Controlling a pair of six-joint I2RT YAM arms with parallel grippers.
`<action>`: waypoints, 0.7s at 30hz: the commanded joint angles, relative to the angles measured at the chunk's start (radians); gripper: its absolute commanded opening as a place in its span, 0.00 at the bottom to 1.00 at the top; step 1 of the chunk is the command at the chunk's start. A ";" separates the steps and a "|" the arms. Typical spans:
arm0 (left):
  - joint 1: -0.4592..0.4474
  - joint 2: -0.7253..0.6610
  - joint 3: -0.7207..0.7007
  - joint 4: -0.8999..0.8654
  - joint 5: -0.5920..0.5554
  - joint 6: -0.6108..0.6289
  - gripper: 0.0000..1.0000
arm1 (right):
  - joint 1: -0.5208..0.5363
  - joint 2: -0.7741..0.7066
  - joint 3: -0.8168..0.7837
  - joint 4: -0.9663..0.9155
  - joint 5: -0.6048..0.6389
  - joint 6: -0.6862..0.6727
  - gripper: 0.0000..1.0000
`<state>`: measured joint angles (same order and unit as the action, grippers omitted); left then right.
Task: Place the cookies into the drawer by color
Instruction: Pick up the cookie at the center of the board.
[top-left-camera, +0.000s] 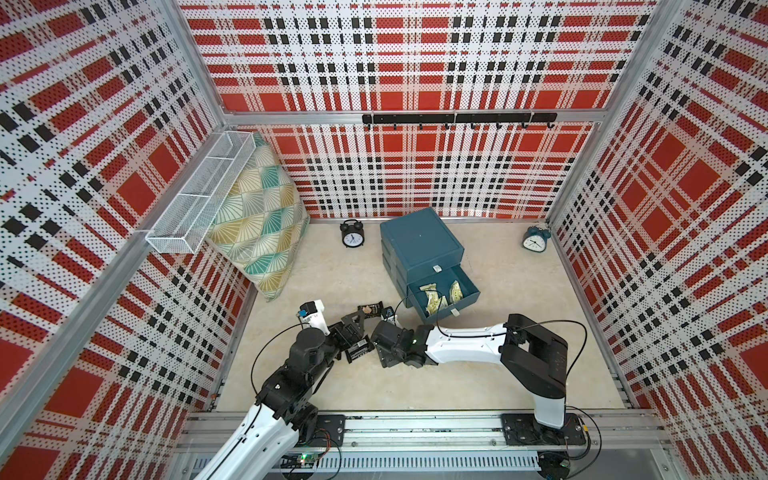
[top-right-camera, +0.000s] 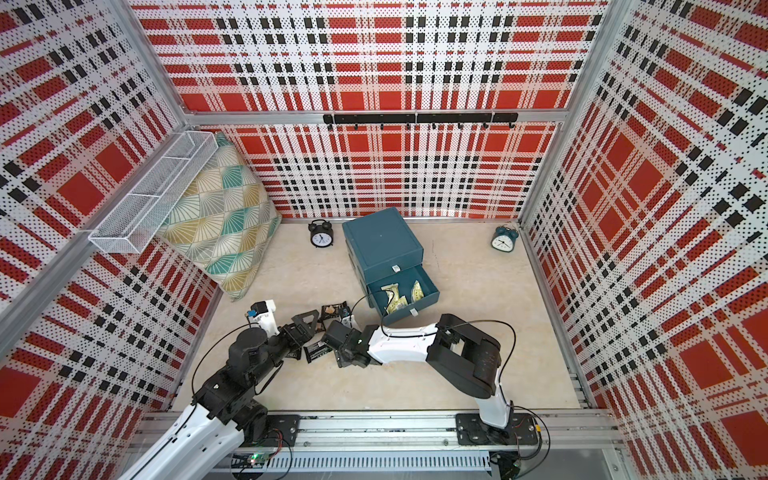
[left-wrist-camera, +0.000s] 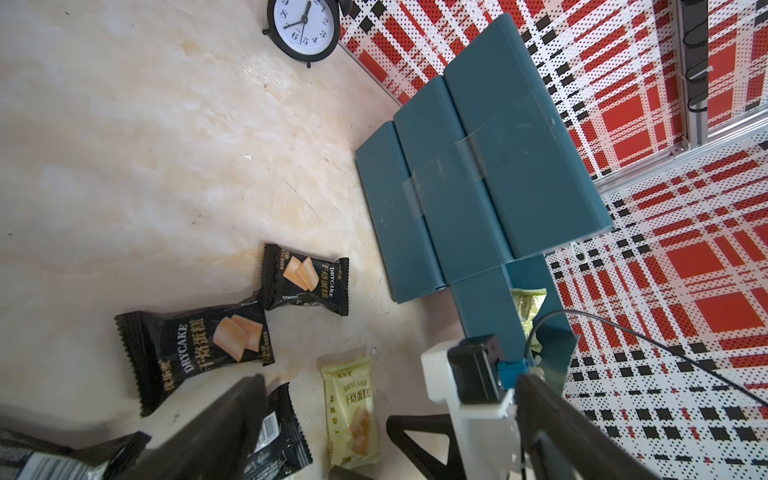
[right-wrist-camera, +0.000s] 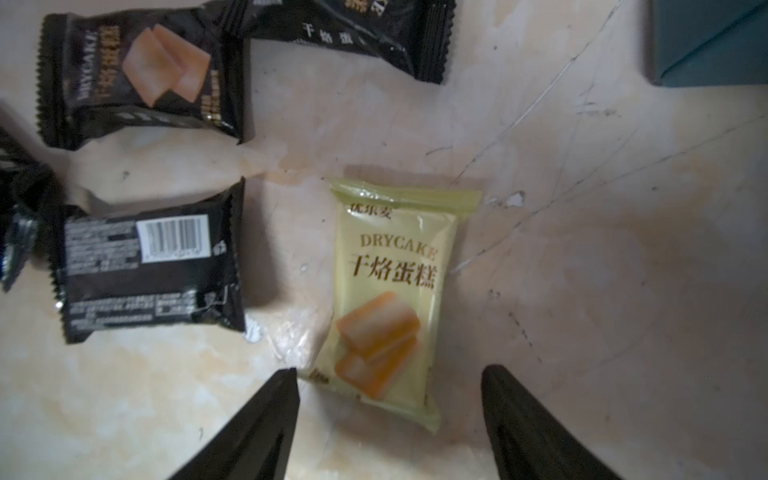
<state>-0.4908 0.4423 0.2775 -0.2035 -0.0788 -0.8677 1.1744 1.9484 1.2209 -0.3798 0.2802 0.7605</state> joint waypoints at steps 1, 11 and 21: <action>-0.005 0.004 -0.006 0.009 -0.009 0.006 0.99 | -0.009 0.040 0.025 -0.006 -0.012 -0.008 0.76; -0.005 0.007 0.001 0.009 0.000 0.010 0.99 | -0.013 0.014 -0.008 -0.010 0.003 0.000 0.45; -0.014 -0.037 0.014 0.074 0.087 0.016 0.99 | -0.012 -0.157 -0.095 0.033 0.022 -0.028 0.41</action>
<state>-0.4957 0.4221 0.2775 -0.1818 -0.0315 -0.8646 1.1629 1.8713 1.1404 -0.3656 0.2859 0.7475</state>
